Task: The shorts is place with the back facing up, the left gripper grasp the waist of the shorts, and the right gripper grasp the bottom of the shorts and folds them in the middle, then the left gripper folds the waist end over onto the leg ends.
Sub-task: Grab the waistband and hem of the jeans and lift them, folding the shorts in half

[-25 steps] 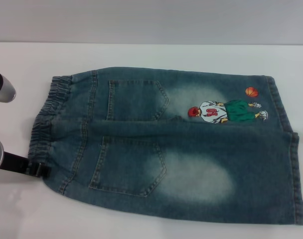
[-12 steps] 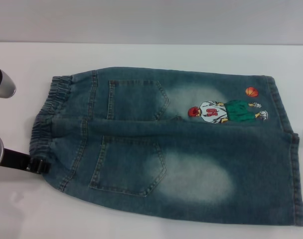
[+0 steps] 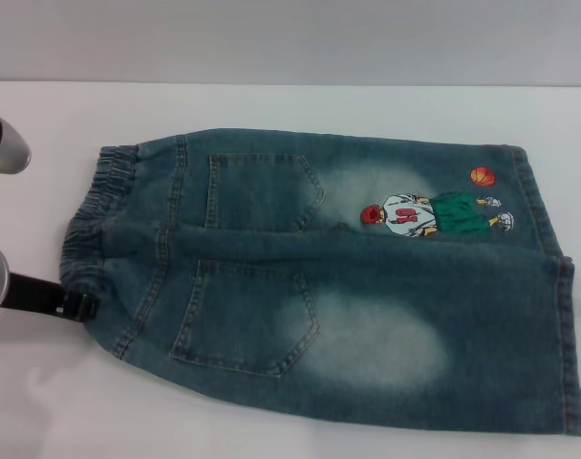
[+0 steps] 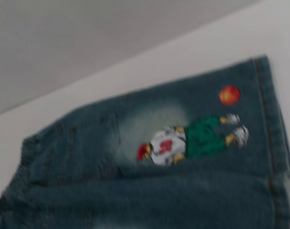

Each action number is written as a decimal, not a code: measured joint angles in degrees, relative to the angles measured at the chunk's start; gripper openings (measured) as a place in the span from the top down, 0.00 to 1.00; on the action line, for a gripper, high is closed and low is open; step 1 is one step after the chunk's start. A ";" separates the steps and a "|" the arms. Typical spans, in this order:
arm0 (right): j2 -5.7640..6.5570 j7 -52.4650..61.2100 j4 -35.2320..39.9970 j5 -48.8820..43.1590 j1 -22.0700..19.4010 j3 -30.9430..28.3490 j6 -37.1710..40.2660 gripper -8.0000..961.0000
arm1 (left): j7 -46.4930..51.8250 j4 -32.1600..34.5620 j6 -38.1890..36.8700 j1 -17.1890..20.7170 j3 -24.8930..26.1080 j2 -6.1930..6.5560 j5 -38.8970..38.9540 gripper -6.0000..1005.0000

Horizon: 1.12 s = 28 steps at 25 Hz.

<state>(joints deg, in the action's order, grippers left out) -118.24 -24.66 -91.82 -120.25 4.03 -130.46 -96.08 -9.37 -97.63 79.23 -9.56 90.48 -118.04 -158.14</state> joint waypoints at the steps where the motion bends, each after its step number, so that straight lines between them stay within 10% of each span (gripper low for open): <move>1: -0.07 0.18 0.04 -0.54 -0.18 0.11 -0.33 0.26 | 0.04 -0.04 0.02 -0.15 -0.13 0.00 0.01 0.64; 28: -0.85 2.93 4.91 -2.18 -5.39 7.14 -0.67 0.26 | 0.96 -0.17 1.19 -2.39 -0.95 0.00 0.20 0.90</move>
<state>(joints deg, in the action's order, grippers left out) -119.09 -21.72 -86.91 -122.43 -1.37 -123.32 -96.75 -8.41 -97.80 80.42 -11.95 89.53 -118.04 -157.94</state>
